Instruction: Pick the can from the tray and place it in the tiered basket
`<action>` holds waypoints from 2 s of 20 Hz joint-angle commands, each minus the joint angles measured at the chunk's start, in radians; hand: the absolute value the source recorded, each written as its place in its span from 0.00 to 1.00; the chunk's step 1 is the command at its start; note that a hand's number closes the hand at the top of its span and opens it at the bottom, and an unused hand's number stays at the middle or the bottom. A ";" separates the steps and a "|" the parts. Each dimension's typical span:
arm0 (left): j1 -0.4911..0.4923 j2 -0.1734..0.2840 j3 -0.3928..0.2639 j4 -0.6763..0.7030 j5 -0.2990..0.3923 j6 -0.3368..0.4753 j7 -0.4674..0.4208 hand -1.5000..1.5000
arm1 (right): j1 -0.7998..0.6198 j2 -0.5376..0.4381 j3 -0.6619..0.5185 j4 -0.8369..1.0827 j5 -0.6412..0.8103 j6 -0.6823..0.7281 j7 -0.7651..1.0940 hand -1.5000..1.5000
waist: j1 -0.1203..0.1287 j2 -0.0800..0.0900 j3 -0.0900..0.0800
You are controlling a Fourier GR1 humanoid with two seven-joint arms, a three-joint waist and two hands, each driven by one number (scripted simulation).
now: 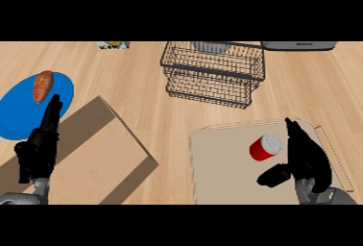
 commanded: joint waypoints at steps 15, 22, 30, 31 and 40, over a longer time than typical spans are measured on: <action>0.098 -0.128 -0.109 0.070 0.042 -0.017 0.037 0.50 | -0.094 0.141 -0.073 0.171 -0.014 0.119 0.125 0.00 | -0.022 0.018 -0.031; 0.090 -0.127 -0.108 0.070 0.040 -0.011 0.039 0.50 | -0.066 0.177 -0.084 0.226 0.005 0.111 0.070 0.00 | -0.032 0.017 -0.030; 0.133 -0.115 -0.119 0.050 0.049 -0.020 0.023 0.50 | -0.078 0.212 -0.081 0.294 0.061 0.075 -0.015 1.00 | -0.007 0.018 -0.029; 0.090 -0.118 -0.108 0.081 0.056 -0.024 0.030 0.50 | -0.088 0.213 -0.086 0.293 0.059 0.079 -0.027 1.00 | -0.021 0.020 -0.029; 0.108 -0.094 -0.110 0.063 0.069 -0.041 0.027 0.50 | -0.134 0.103 -0.020 0.337 0.169 0.101 -0.242 1.00 | -0.007 0.020 -0.028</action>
